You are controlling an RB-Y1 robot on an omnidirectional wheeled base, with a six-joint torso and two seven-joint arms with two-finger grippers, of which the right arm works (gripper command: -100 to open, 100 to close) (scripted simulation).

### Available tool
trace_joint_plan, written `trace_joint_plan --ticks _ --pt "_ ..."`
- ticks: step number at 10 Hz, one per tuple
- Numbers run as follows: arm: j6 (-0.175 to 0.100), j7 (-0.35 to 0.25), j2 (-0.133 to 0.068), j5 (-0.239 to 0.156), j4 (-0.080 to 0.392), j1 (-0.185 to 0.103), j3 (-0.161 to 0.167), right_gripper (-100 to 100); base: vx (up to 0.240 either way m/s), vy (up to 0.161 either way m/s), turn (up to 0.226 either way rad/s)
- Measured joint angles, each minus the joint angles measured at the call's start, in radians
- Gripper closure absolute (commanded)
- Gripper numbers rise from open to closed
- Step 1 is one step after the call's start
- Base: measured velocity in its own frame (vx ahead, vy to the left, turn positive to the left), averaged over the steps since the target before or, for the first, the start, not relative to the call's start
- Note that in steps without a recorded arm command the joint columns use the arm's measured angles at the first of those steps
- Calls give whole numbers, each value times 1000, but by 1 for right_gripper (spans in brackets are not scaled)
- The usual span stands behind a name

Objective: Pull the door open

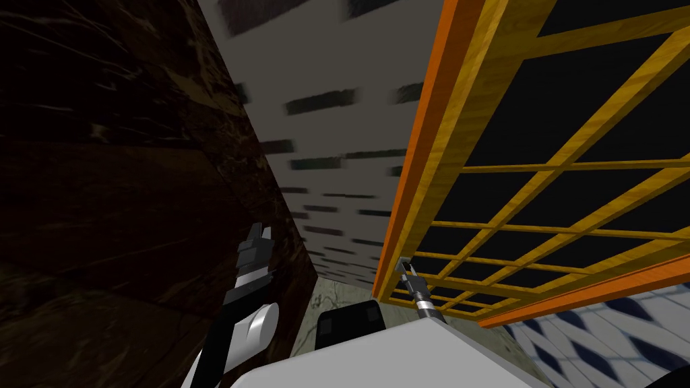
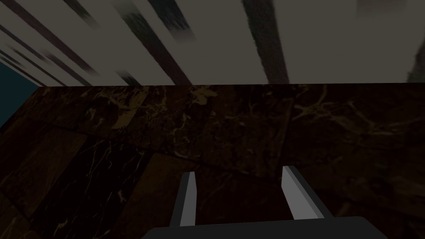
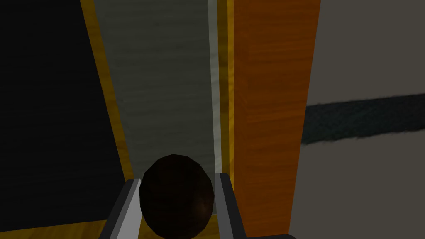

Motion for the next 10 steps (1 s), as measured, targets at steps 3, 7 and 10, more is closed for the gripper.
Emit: trace_joint_plan --ticks 3,7,10 --pt "2 0 0 1 2 2 1 100 -4 1 0" --pt "2 -49 -5 -15 7 -7 10 100 -42 4 14" --pt "3 -102 -10 -31 9 -12 20 100 -41 5 9"
